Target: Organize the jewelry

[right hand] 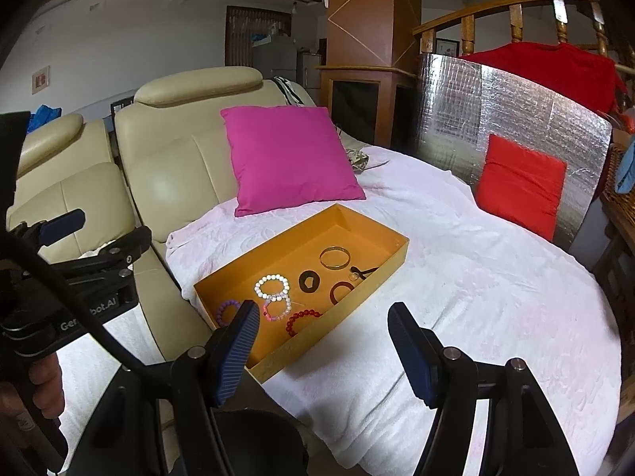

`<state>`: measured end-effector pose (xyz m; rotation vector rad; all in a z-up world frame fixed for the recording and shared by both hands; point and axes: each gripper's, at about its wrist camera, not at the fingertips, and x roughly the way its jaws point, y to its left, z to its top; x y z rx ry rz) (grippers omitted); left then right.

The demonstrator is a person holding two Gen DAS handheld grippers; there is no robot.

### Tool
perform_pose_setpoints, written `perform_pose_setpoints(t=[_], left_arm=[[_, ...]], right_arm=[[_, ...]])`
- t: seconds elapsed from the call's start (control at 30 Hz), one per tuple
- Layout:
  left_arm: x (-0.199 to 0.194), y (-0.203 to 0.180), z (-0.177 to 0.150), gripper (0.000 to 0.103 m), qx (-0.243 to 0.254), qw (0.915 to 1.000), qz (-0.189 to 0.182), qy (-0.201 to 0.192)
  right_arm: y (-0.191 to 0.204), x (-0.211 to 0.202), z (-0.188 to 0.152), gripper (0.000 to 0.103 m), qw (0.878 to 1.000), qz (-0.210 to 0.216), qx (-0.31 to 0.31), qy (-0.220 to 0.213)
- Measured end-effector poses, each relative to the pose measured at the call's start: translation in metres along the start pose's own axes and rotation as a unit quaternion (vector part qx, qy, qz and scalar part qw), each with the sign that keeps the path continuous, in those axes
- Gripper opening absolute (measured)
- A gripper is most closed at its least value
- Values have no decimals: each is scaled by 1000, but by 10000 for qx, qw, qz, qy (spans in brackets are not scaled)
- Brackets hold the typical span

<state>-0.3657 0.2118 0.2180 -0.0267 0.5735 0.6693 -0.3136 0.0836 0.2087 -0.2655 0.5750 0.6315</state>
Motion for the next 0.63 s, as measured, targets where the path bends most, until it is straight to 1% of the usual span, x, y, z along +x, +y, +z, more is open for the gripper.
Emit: perform_pose_setpoints(t=[0.37,0.47,0.5,0.57,0.63], left_arm=[[15,5,-2,88,-18,9998,104,139],[18,-2,0,88,67,9998,119,121],[19,-7,1,88,119,9999,78,91],[17,-18,4,88,226,9996,-139,-22],[21,-47,11,88,429,9981,-450,-36]], right_arm=[[4,14,8,71,9999,23,-109,66],[0,17,10,71,10000,43,-48,46],[-3,18,9,71,10000,37,-3,31],[-17,17,7,71,9999,-35,115,-13],[-39,16,3,71,9994,-225,263,-70]])
